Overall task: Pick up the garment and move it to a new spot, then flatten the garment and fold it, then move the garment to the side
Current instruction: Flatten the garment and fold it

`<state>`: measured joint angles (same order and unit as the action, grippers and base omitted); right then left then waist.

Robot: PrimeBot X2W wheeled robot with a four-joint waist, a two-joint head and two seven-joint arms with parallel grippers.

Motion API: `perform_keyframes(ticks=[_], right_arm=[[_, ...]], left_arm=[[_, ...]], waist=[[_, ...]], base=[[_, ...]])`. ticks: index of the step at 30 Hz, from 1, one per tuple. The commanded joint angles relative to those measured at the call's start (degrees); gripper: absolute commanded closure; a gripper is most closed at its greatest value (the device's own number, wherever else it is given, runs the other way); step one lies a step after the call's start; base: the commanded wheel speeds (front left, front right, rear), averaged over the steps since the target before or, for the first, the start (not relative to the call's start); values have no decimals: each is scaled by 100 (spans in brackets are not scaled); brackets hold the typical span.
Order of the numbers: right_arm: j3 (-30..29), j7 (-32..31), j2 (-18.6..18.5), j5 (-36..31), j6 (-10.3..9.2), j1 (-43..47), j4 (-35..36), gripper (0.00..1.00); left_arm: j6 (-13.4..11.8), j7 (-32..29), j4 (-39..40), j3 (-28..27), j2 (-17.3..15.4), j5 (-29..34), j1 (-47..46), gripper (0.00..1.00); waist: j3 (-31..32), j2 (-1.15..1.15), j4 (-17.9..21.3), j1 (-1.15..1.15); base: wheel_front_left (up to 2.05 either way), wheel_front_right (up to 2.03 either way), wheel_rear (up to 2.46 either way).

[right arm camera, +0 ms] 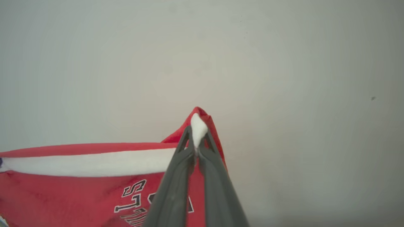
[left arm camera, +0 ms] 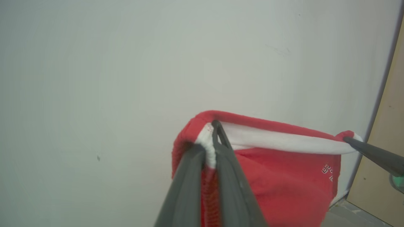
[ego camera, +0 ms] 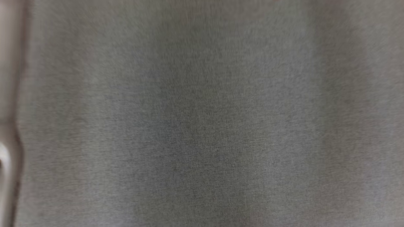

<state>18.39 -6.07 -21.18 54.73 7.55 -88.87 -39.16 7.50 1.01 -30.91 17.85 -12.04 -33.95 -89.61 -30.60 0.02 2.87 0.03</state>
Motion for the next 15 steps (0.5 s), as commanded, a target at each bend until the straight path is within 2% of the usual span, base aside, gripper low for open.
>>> perform_keyframes(ticks=[1,7,15], right_arm=[[-10,-39,36,-95,-13,-285,-191,100],[-167,88,262,-367,-13,-1786,-1190,100],[-6,310,364,-580,-13,-2404,-1795,100]], left_arm=[[-12,1,-183,5,1,55,-295,100],[-23,122,-1124,-50,152,35,-1726,100],[-17,477,-2077,18,178,30,-2600,100]], waist=[[-829,-2,202,-3],[-921,-2,294,-3],[-1007,-2,399,-3]], base=[[0,0,0],[0,0,0],[0,0,0]])
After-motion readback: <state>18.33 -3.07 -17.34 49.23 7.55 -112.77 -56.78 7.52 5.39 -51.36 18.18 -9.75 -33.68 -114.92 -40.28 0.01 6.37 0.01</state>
